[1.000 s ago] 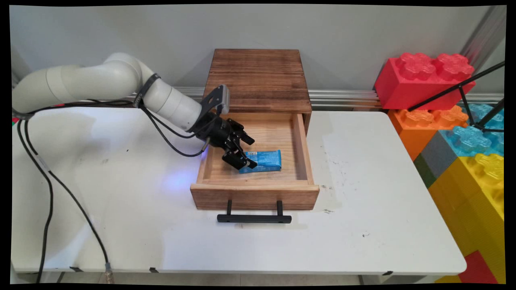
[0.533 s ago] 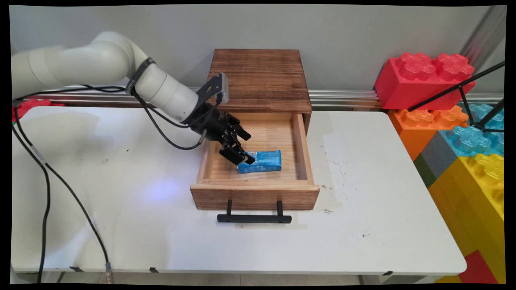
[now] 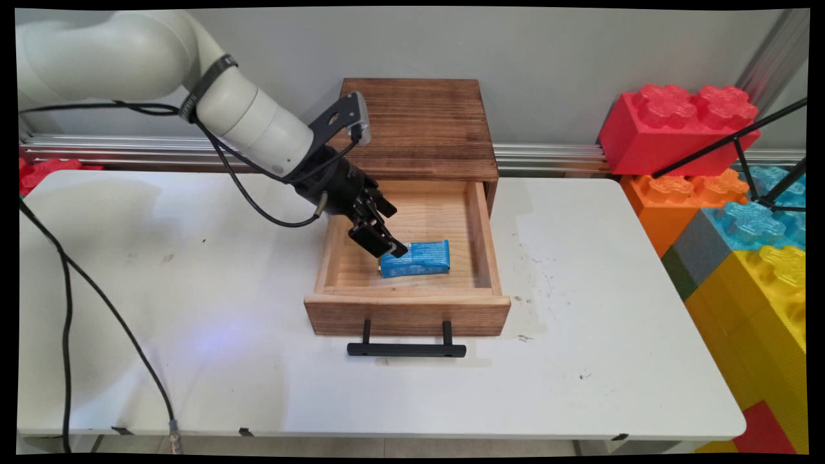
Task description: Open the drawer
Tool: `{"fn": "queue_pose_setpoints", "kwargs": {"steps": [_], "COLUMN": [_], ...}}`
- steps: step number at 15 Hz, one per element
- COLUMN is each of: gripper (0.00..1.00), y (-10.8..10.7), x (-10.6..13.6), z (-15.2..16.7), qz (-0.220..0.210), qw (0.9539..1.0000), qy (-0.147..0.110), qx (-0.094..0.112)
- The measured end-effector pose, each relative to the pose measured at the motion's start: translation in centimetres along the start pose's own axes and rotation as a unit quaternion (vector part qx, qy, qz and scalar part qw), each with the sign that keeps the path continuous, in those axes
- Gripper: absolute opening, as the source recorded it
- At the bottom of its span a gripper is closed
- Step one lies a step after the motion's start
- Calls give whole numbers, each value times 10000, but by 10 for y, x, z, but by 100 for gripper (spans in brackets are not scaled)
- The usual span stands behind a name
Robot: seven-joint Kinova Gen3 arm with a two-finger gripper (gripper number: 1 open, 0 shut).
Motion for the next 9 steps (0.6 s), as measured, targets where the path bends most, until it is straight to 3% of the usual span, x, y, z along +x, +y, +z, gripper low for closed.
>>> {"fn": "queue_pose_setpoints", "kwargs": {"steps": [5,9], "gripper": [100,100], "y": [36,69], "x": [19,25], "z": [-18,-24], "qz": [22,141], "qw": [9996,9986], "qy": [-261,-502], "qx": [65,6]}}
